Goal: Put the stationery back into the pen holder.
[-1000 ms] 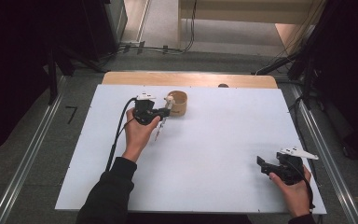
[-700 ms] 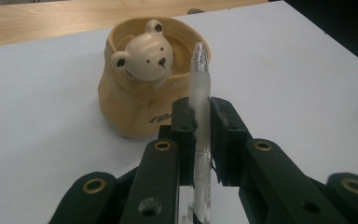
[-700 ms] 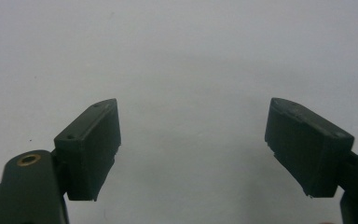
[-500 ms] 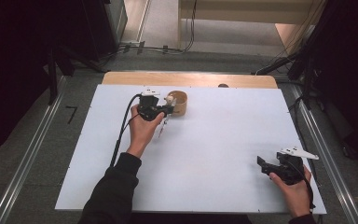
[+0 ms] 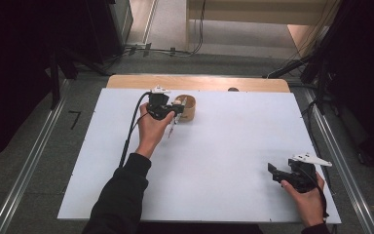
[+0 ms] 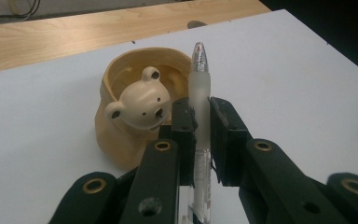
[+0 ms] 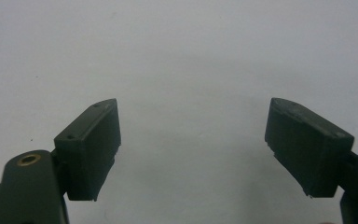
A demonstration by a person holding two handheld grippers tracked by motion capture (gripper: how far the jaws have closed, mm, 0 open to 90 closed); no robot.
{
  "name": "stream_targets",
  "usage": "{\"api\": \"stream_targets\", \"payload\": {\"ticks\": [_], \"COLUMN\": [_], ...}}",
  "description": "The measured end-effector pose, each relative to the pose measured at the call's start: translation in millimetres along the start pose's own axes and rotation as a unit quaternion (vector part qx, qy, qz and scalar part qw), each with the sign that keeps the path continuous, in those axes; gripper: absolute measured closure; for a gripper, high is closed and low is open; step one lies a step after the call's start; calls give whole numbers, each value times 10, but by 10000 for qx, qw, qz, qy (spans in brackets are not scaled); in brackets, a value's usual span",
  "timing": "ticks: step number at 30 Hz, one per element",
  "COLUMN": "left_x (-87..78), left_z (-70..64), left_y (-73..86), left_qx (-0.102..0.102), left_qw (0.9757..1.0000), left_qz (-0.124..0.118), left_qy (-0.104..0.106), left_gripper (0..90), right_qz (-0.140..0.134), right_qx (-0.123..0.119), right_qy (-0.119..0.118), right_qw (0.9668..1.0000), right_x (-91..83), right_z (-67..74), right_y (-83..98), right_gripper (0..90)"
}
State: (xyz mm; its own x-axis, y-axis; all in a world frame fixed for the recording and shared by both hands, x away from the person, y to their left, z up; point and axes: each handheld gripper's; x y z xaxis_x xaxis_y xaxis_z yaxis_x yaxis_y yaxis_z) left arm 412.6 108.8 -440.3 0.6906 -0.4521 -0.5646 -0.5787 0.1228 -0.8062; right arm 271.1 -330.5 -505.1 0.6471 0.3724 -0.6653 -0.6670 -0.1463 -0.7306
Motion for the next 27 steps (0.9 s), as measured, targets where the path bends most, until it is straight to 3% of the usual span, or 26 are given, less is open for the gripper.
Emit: {"api": "stream_targets", "payload": {"ticks": [27], "left_x": [108], "left_z": [-22], "left_y": [-248], "left_qx": [11], "left_qw": [10000], "left_qz": [-25], "left_qy": [-5], "left_gripper": [812], "right_qz": [29], "right_qx": [-52], "right_qy": [-9], "right_qw": [10000], "right_x": [27], "right_z": [6], "right_y": [-4], "right_gripper": [165]}}
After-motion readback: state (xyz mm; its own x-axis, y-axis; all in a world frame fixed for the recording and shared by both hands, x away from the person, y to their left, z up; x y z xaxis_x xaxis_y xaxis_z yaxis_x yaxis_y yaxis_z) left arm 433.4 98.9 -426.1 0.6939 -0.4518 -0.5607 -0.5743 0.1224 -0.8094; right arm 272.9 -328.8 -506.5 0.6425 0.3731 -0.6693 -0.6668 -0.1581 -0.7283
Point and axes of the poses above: each handheld gripper's, and its own axes: x roughly forward along the jaws, y roughly out of its underside, z roughly to its left, and after that the axes turned 8 degrees about -y, right-handed
